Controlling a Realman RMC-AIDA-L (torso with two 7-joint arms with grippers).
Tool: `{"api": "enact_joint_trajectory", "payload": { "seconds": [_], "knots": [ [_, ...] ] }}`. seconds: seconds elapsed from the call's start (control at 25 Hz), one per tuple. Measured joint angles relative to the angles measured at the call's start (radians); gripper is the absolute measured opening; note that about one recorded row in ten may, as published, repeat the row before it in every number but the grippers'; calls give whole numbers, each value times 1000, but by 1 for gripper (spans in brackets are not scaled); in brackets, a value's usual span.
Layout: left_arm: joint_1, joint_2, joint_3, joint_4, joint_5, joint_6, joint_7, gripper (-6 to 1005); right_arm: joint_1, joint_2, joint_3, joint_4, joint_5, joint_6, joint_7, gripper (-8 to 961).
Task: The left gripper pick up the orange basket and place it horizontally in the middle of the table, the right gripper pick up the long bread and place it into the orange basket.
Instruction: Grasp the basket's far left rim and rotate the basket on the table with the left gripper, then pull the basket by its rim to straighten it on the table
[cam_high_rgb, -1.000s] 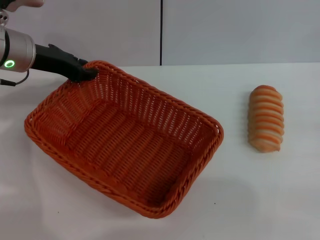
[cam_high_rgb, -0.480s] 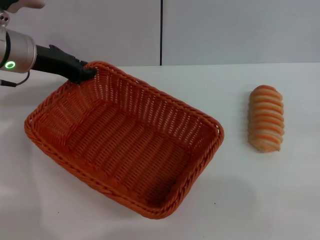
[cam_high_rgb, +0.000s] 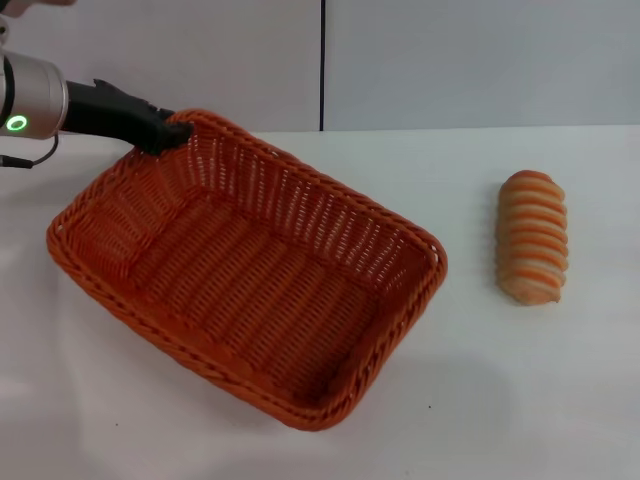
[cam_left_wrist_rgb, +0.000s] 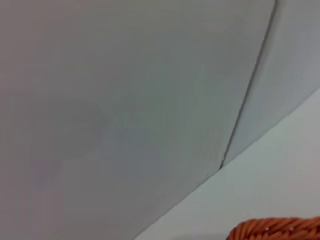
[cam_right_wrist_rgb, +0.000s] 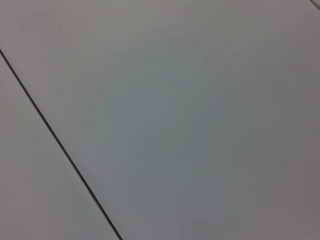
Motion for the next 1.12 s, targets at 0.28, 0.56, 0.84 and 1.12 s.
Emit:
{"api": "enact_joint_trajectory", "payload": {
  "seconds": [0.28,0.56,0.84,1.12],
  "knots": [
    [12,5,-70,59,-44,105,-243,208,-2,1,1,12,0,20,-4,63],
    [25,5,-62,113,-33,153,-364,199,9,-3,-2,14,0,39,-6,66],
    [64,5,-54,163,11,193,-449,190,12,-6,-2,14,0,50,-7,69],
    [108,5,-57,213,4,292,-505,187,11,-7,-2,14,0,58,-7,72]
  ]
}}
